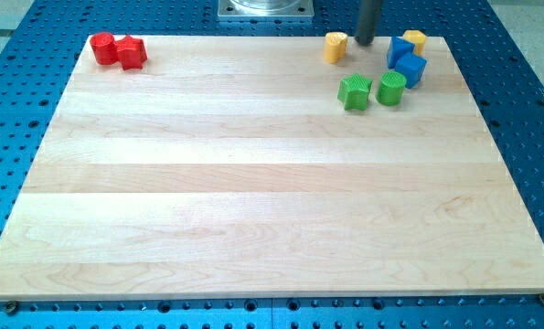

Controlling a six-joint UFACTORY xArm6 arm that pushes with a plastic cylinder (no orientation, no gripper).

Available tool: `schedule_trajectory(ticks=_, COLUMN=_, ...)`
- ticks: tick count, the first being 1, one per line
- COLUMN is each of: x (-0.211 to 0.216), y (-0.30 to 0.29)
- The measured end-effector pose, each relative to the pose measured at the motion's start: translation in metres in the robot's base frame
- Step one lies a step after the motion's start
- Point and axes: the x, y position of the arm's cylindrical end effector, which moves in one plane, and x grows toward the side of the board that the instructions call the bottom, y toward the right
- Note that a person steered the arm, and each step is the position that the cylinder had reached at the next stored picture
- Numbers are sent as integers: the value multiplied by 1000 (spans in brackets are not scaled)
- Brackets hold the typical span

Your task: Move the heart towards the top center

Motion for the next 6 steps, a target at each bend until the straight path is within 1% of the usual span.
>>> schedule_trajectory(ticks=2, x=0, y=111)
schedule_trajectory(ticks=3, x=3, y=116)
schedule_trajectory(ticks=4, x=28, y=83)
schedule_trajectory(ticks=5, x=43, y=104)
schedule_trajectory(ticks=6, x=29, y=42)
